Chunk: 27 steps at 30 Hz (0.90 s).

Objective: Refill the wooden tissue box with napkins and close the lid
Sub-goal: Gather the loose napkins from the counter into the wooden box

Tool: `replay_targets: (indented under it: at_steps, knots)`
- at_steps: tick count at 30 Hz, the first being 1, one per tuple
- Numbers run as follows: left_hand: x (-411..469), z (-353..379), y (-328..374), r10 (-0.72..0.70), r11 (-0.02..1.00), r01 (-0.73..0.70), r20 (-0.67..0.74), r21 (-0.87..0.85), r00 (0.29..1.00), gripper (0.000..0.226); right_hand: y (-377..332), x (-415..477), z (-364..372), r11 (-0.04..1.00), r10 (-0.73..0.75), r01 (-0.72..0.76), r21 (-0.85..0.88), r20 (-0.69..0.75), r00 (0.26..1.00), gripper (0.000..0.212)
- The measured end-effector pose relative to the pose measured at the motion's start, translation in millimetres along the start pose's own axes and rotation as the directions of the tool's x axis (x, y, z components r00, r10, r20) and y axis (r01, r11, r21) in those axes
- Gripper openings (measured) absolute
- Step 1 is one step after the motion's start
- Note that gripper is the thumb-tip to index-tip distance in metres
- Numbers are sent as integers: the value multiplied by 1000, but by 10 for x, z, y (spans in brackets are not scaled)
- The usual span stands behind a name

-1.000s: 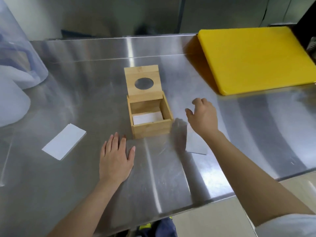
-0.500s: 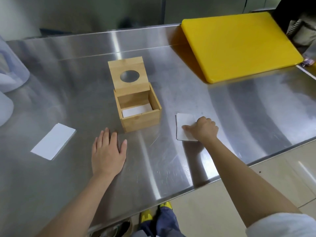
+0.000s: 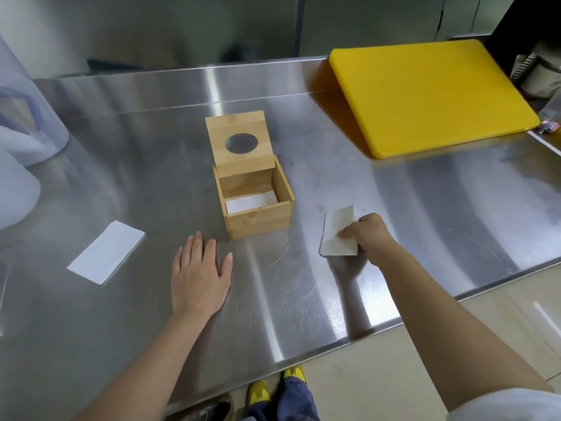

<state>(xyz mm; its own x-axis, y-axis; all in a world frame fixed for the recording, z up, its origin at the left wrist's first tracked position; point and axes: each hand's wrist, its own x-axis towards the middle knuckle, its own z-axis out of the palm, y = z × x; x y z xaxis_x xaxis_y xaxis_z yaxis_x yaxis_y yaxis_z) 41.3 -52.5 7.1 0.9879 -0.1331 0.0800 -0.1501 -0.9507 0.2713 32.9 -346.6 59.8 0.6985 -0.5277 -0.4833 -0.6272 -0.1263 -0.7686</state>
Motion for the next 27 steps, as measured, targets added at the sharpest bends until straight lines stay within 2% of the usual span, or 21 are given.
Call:
replay_targets:
  at_steps: [4,8,11,14,17,20,25,27]
  knots:
    - [-3,-9,3,-4,1000,4,7,-12,1000,46,-125,-26,-77,997,-48,45,70,39,998,13]
    - [-8,-12,3,-2,1000,2,11,-11,1000,47,-314,3,-108,978,-204,198,63,110,973,6]
    - [-6,-13,0,5,1000,-5,12,-2,1000,48,-537,2,-118,939,-337,343,-5,184,923,14]
    - [0,-15,-5,-1,1000,1,26,3,1000,49,-769,-47,-85,873,-445,485,-44,335,831,19]
    - [3,-22,-6,10,1000,-10,25,10,1000,48,-986,-102,26,795,-417,580,-177,534,735,14]
    - [3,-30,0,13,1000,-14,27,20,1000,49,-1192,-98,213,680,-346,667,-305,668,659,10]
    - [13,-41,21,0,999,-1,25,35,1000,49,-1441,-81,634,439,-272,803,-403,792,547,10]
    - [14,-41,23,-1,999,0,22,44,1000,47,-1476,-42,806,325,-231,835,-445,819,526,10]
